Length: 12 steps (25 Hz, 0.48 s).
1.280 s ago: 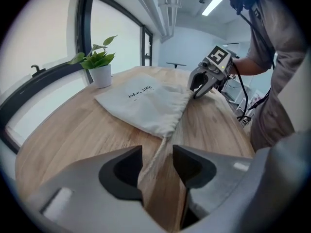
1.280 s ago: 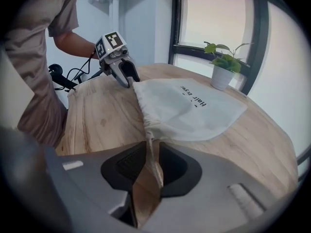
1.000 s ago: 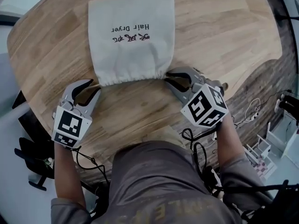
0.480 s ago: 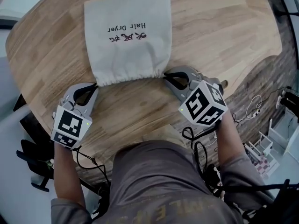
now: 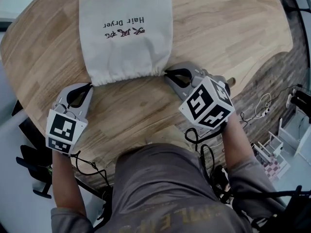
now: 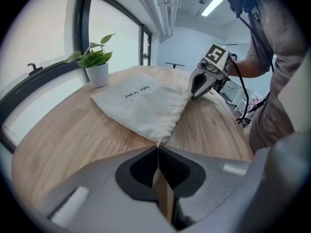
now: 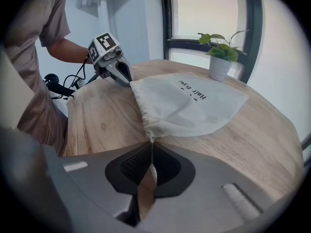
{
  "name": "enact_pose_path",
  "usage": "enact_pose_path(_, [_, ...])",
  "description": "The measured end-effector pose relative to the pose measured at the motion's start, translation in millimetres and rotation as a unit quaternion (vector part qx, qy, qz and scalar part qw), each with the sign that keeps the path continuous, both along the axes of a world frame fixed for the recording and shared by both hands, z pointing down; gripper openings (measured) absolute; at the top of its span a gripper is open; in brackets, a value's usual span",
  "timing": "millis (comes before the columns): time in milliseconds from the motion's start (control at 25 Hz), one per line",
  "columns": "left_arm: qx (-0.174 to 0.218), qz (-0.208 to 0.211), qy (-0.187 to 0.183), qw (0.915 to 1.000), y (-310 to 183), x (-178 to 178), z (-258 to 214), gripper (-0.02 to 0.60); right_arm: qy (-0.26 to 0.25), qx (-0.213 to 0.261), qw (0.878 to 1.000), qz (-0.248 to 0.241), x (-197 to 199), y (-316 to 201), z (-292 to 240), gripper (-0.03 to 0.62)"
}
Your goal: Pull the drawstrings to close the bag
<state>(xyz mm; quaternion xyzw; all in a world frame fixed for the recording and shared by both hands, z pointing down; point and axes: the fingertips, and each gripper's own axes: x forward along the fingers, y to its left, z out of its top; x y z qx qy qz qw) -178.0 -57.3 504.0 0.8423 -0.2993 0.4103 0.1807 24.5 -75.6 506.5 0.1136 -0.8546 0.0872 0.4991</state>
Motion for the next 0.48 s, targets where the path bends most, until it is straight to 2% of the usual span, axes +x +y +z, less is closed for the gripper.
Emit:
enact_pose_path(120, [0.004, -0.024, 0.003, 0.9997, -2.3, -3.1, -2.4, 0.006, 0.008, 0.004, 1.0, 0.013, 1.2, -1.4, -1.8, 0.035])
enact_pose_path(280, [0.008, -0.057, -0.017, 0.9982, -5.1, -15.1, -2.5, 0.006, 0.014, 0.002, 0.999, 0.029, 8.6, -1.2, -1.7, 0.034])
enact_pose_path(480, [-0.007, -0.103, -0.019, 0.9945, -6.6, -35.6, -7.0, 0.005, 0.017, -0.004, 0.999, 0.047, 41.8, -2.7, -4.6, 0.034])
